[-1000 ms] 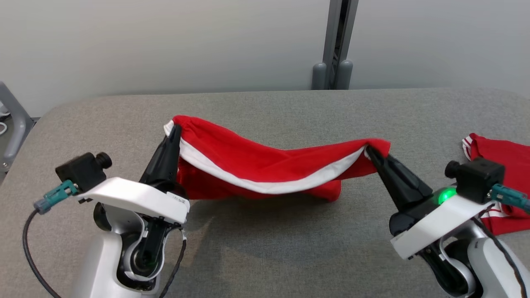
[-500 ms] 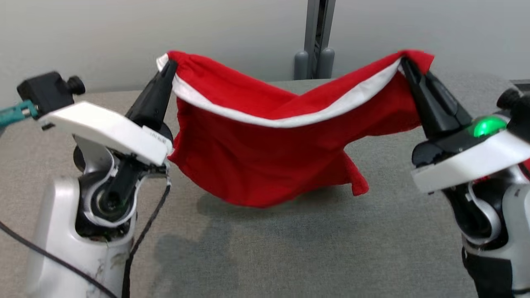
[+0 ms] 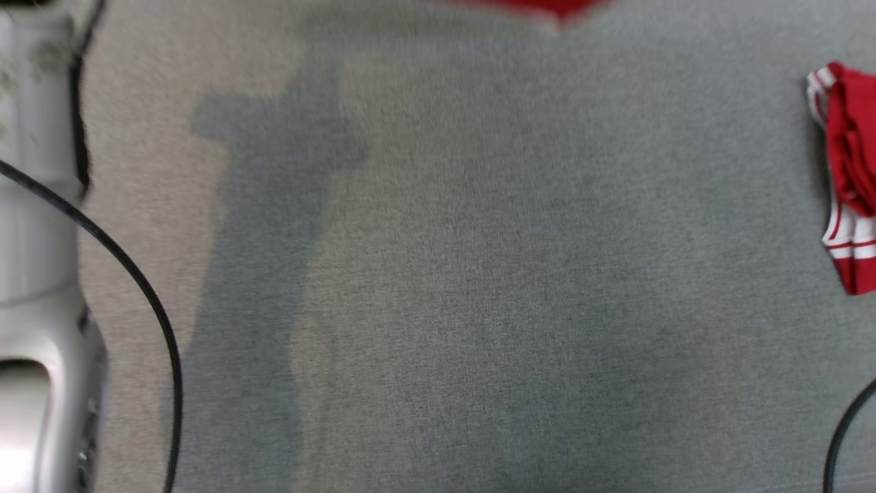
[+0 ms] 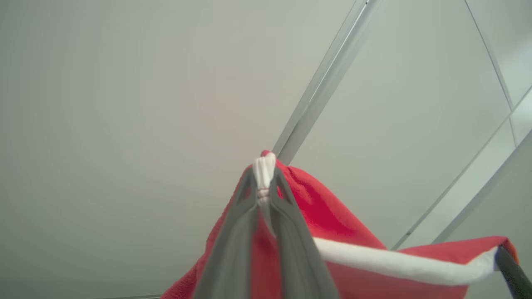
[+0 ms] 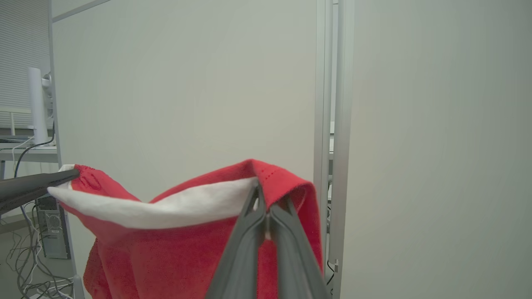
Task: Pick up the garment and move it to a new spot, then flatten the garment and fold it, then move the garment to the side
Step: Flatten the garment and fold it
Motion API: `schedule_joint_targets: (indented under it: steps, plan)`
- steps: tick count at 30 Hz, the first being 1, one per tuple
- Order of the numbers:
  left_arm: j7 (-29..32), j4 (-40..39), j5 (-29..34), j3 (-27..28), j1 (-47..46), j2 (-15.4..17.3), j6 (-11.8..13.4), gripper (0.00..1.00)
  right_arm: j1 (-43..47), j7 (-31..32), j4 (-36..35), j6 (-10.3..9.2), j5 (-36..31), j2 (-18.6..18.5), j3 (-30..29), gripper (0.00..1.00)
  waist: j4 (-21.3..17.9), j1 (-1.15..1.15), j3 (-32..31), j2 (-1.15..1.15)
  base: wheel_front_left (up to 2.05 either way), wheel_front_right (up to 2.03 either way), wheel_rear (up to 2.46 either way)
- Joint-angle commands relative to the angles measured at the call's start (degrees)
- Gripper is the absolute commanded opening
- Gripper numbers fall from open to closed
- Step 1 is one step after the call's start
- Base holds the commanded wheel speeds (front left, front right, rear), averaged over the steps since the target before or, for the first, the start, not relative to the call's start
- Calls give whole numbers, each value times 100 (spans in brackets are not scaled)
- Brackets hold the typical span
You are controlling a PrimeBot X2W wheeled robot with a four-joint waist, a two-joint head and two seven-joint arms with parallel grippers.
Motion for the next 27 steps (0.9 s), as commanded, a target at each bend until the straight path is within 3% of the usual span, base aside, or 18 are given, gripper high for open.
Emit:
schedule_joint_targets:
  steps: [1,7,12,19,27]
  plan:
    - [-297,196,190,-34,-240,54,-129,0,-226,-229,253,-3,-116,42,-80,0,-173,0,555,0,0,0,0]
    - [-1474,1476,475,-116,-783,-8,-759,0,-790,-1166,1469,-3,-197,421,71,0,-261,0,810,0,0,0,0]
    - [-2074,2430,889,-528,-450,72,-1240,0,-484,-1523,2379,-3,88,590,601,0,-251,0,951,0,0,0,0]
    - [-2545,3440,1174,-974,138,39,-1554,0,27,-1776,3235,-3,627,516,1435,0,-81,0,910,0,0,0,0]
    - [-2645,4283,1578,-1642,847,129,-1700,0,647,-1773,3807,-3,1257,325,2280,0,77,0,491,0,0,0,0]
